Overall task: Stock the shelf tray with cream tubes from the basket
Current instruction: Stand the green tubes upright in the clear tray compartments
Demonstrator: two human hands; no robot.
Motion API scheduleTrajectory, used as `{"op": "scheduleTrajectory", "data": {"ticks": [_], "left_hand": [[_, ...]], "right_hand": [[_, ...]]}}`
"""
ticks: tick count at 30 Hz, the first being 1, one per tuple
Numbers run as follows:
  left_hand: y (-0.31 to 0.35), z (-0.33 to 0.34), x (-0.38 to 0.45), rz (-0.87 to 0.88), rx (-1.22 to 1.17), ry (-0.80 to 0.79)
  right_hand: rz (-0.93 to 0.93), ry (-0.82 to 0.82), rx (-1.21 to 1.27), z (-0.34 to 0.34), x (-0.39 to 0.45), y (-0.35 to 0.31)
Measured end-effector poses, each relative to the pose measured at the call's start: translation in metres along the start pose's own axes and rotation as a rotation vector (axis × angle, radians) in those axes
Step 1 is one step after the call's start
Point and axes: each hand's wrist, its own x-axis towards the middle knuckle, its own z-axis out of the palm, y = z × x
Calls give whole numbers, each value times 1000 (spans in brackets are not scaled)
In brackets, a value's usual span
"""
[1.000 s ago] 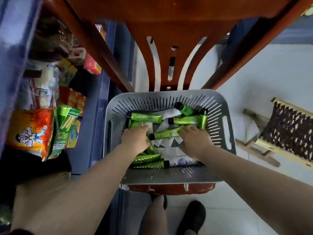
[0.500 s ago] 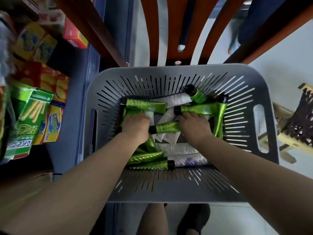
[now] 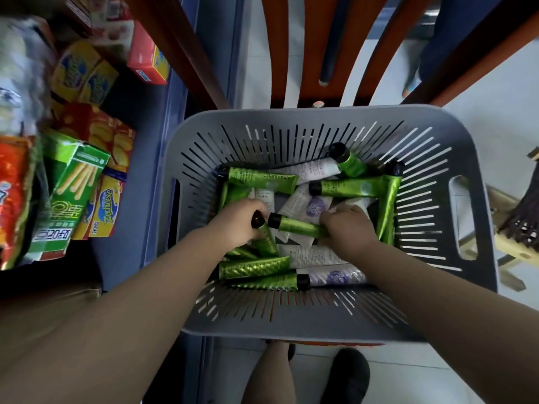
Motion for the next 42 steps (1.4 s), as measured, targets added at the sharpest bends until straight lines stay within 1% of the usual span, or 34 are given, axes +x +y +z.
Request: {"op": "scheduleTrajectory", "data": {"ticks": [5,9,12,15,18,22,26,29,34,36,42], "left_hand": [[5,-1,-18,29,-100,123],[15,-3,-38,78,-162,257],[26,-12,-58,123,-249,397],[45,-27,-86,125,-318,486],[66,-48,-122,130,-425,583],[100,-91,-182,126,-537,757],[134,-140,-257,199,-628,917],[161,-174,-318,245,-833,1014],[211,-213,-412,366,-1059,1129],[228,-224,-453,436,-1140,1182],[260,-251,-564,666,-1298,1252]], "right_hand": [[50,125,277,-26,-12,-2],[156,193,590,-50,-26,-8],[185,289,708,-76,-42,-12],[167,377,786,-111,-66,-14],[91,450,805,-152,-96,-18],[-14,569,865,-218,-146,-22],[-154,669,939,-285,-205,-28],[-263,761,972,-333,-248,-38],[-366,768,1164,-390,-303,-64],[-444,751,1217,-415,-330,-80],[-612,754,1394,-479,-402,-127]]}}
